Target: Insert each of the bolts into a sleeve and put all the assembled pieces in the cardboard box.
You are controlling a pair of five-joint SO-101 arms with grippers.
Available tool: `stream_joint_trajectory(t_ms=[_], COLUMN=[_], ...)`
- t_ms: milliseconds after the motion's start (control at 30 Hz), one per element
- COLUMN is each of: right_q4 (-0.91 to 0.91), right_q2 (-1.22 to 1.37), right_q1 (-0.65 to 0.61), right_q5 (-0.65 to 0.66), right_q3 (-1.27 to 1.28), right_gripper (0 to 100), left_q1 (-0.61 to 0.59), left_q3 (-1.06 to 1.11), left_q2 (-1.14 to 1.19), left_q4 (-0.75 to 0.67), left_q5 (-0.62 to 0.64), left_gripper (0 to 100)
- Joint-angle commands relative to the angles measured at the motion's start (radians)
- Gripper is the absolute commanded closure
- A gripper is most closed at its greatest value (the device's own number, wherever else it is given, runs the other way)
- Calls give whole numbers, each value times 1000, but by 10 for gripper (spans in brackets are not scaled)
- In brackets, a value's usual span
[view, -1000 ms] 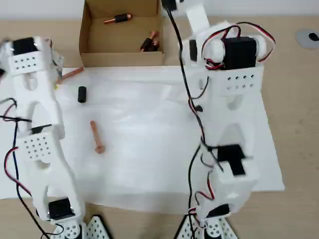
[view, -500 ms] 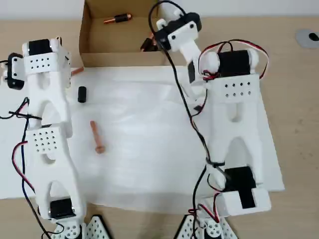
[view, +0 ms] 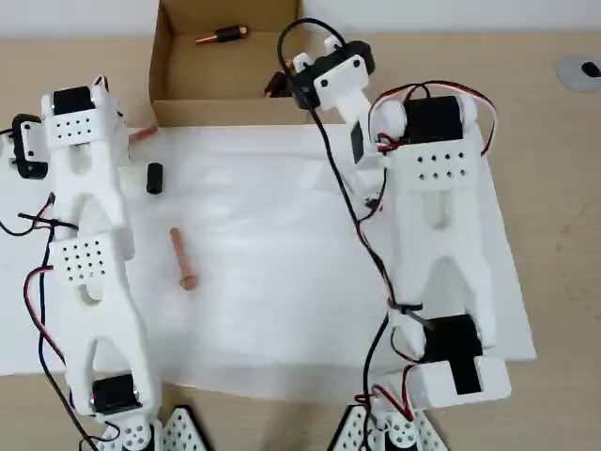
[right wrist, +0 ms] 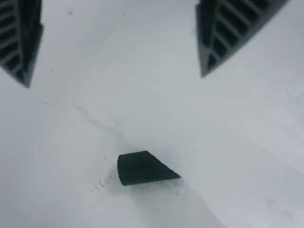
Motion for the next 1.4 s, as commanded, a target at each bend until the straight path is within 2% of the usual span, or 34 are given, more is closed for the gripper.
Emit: stream_joint_trajectory(t_ms=[0,400,700,1100,1367], right_q4=[14,14,14,14,14], right_q2=[-47,-44,-42,-1,48], right_q1=[12,12,12,12,10], right_q5=[-17,-21,-20,-17,-15], right_q3=[-1,1,1,-1,-10], right_gripper=[731,731,731,731,731], left_q1=[-11,-11,-14,-46,-52], left_q3=[-40,-55,-282,-219,-221], left_q2=[-13,-24,-15,70,111], left_q4=[-12,-41,-18,-48,-77], left_q5=[11,8,8,12,12], left_gripper=[937,938,937,935,885])
